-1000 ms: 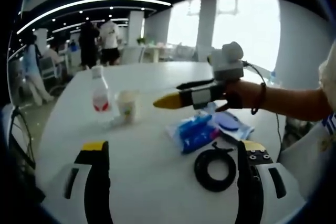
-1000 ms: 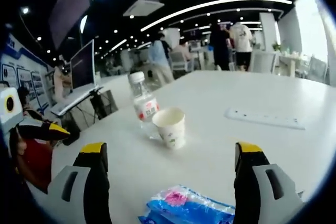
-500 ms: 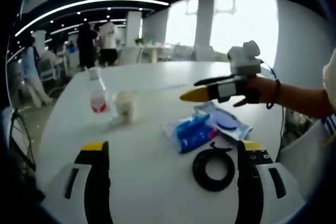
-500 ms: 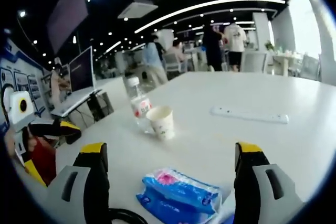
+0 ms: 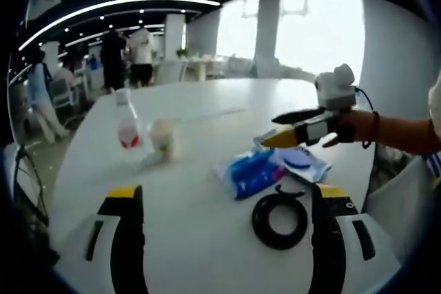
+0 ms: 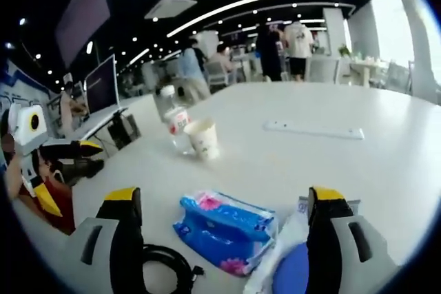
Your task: Arrange the tabletop items into an orderly group along one side of the table until the central work area is clear of visible clutter.
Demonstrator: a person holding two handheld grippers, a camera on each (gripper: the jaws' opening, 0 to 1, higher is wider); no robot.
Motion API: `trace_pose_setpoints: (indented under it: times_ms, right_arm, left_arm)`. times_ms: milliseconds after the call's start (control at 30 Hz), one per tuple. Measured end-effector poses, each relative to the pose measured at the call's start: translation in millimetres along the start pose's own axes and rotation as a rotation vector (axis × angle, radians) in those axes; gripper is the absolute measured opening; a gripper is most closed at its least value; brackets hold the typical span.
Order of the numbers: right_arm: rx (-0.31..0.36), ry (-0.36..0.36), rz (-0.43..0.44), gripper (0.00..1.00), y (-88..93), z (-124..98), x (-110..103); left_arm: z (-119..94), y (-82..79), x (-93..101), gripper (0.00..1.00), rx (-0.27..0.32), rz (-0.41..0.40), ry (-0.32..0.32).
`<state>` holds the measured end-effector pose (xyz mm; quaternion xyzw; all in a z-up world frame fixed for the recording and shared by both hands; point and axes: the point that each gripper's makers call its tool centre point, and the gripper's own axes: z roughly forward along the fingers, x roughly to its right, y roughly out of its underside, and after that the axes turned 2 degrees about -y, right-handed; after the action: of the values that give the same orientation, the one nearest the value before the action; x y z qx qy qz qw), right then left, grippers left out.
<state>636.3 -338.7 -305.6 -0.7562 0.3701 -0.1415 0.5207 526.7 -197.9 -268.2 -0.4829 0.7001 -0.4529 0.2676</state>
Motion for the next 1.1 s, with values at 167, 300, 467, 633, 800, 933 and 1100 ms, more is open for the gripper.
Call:
trace_pose_setpoints:
  times_ms: [167,300,467,633,800,933,1100]
  right_arm:
    - [-0.039,0.014,0.014,0.93,22.5,-0.9,1.1]
    - [-0.051,0.026,0.030,0.85,35.2,-0.4,3.0]
    - [-0.026,0.106,-0.005,0.58,35.1,-7.0,12.0]
    - [-0.027,0.147,0.008,0.63,37.5,-9.1,22.8]
    - [-0.065,0.132,0.065,0.62,56.6,-2.6,23.5]
    - [-0.100,0.108,0.059,0.51,66.8,5.7,21.5]
    - [-0.112,0.136,0.055,0.42,71.1,12.1,26.2]
  left_arm:
    - [-3.4,-0.4,3.2,0.99,-0.010,-0.001,0.002]
    - [-5.4,-1.6,6.6,0.99,-0.008,0.007,0.002]
    - [-3.5,2.4,7.8,0.99,-0.025,0.006,0.001]
    - [-5.1,0.4,7.4,0.98,-0.018,-0.006,-0.008]
    - [-6.4,0.3,12.5,0.98,-0.016,-0.006,-0.014]
    - [-3.4,3.6,11.2,0.99,-0.017,0.004,-0.029]
    - [-3.2,7.3,7.2,0.98,-0.034,0.031,-0.038]
